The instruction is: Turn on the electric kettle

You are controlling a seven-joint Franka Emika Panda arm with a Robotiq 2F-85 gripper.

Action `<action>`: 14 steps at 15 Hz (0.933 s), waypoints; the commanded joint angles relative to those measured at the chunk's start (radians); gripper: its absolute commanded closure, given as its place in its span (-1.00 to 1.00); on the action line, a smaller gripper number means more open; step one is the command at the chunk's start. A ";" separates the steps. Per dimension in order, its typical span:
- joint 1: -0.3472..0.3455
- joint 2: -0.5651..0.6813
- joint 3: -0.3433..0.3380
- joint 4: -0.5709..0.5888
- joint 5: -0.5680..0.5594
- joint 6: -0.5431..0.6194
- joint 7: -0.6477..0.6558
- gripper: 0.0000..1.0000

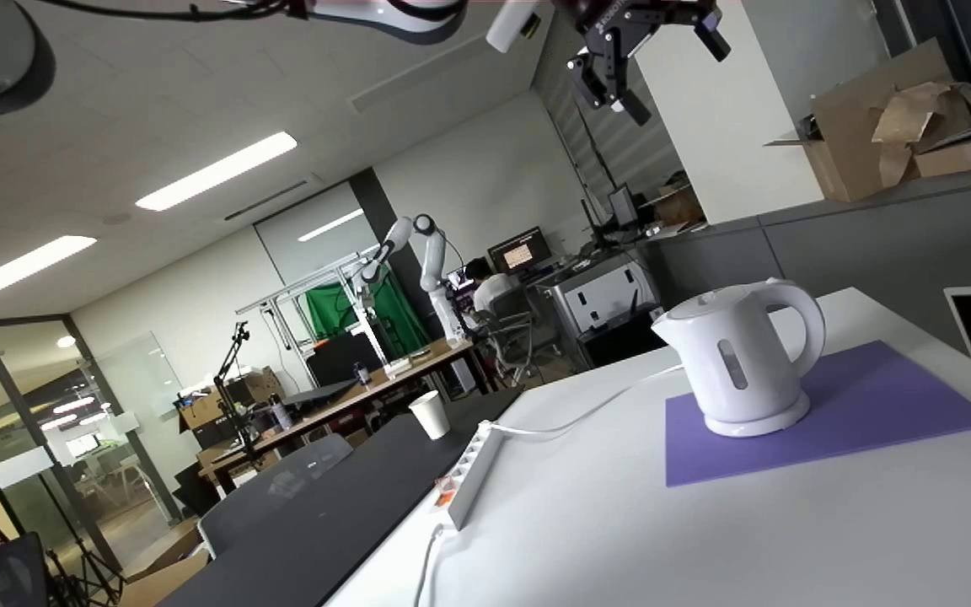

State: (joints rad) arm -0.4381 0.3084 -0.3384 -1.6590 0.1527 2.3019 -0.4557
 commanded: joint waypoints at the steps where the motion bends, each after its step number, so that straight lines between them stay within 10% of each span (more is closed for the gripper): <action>1: -0.064 0.200 0.063 0.232 0.077 0.017 0.040 -0.48; 14: -0.151 0.625 0.179 0.710 0.073 -0.097 0.225 1.00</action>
State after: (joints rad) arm -0.5597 0.8512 -0.1911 -1.0802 0.2417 2.2623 -0.2945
